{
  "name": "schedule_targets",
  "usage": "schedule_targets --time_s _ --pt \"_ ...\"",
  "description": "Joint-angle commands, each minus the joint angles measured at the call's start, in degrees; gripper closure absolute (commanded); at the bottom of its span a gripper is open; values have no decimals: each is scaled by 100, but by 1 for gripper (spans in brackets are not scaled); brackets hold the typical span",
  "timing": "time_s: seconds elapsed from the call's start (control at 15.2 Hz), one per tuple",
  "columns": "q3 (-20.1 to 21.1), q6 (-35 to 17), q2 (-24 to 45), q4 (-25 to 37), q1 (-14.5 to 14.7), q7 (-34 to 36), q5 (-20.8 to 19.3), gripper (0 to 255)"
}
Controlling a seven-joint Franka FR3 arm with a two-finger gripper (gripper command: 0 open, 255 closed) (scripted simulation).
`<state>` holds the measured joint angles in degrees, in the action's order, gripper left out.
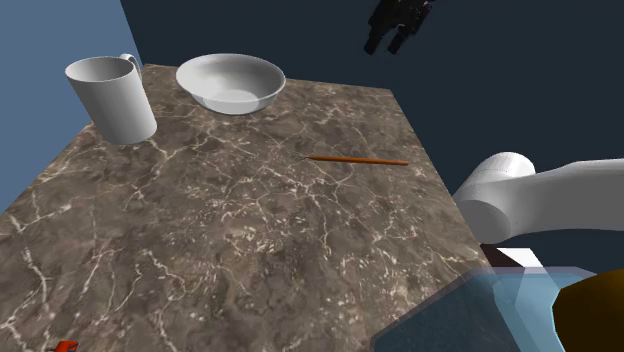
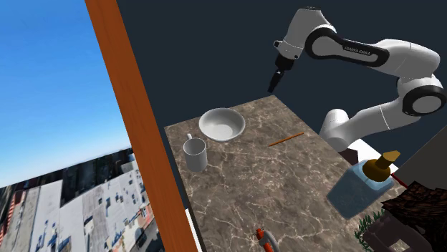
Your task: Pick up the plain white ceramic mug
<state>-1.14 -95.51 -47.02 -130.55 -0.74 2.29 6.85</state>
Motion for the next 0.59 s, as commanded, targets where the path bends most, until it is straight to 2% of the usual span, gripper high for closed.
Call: schedule_targets --time_s 0.0,0.53 --pt "0 0 0 0 0 0 0 0" --pt "1075 -214 863 717 166 1125 303 0"
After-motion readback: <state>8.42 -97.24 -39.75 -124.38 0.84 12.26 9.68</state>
